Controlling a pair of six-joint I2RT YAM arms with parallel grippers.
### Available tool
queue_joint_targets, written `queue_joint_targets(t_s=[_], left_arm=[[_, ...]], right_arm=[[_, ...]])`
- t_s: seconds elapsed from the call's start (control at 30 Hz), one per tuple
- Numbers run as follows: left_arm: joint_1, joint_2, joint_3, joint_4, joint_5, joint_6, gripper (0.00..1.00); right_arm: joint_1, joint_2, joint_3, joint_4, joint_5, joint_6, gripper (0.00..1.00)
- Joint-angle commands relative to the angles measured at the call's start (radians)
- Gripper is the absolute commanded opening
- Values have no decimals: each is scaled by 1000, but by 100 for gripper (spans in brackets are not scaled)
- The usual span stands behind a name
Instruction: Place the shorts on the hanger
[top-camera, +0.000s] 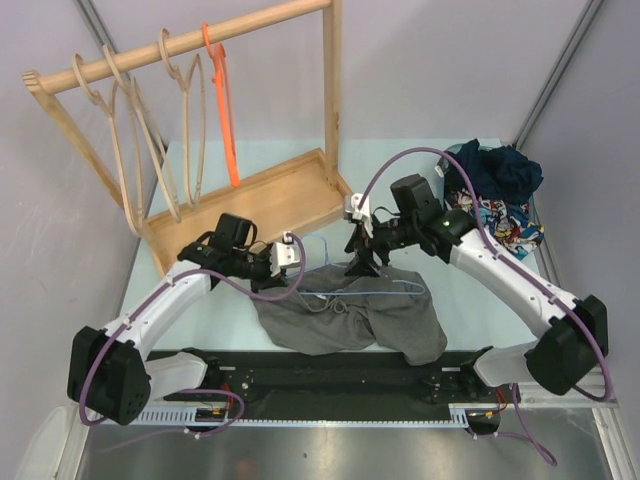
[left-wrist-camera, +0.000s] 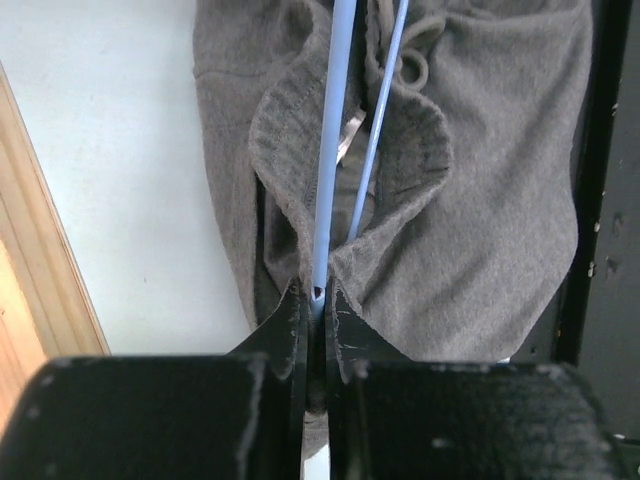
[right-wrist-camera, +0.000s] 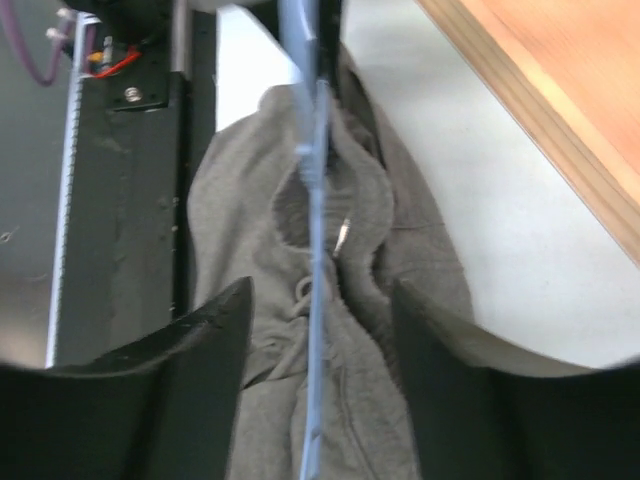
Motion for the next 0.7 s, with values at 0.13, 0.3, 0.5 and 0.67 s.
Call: queue_joint_targets(t_s=[0.13, 0.3, 0.5, 0.67], left_arm=[[5, -23, 74, 83, 125, -73, 1], [0, -54, 74, 140, 166, -124, 8], [-15, -39, 94, 183, 178, -179, 14], [-23, -23, 108, 201, 195, -219, 18]], right_arm=[[14, 68, 17, 128, 13, 19, 19], [8, 84, 17, 169, 16, 46, 0], [0, 100, 15, 232, -24, 86, 0], [-4, 122, 17, 257, -51, 106, 0]])
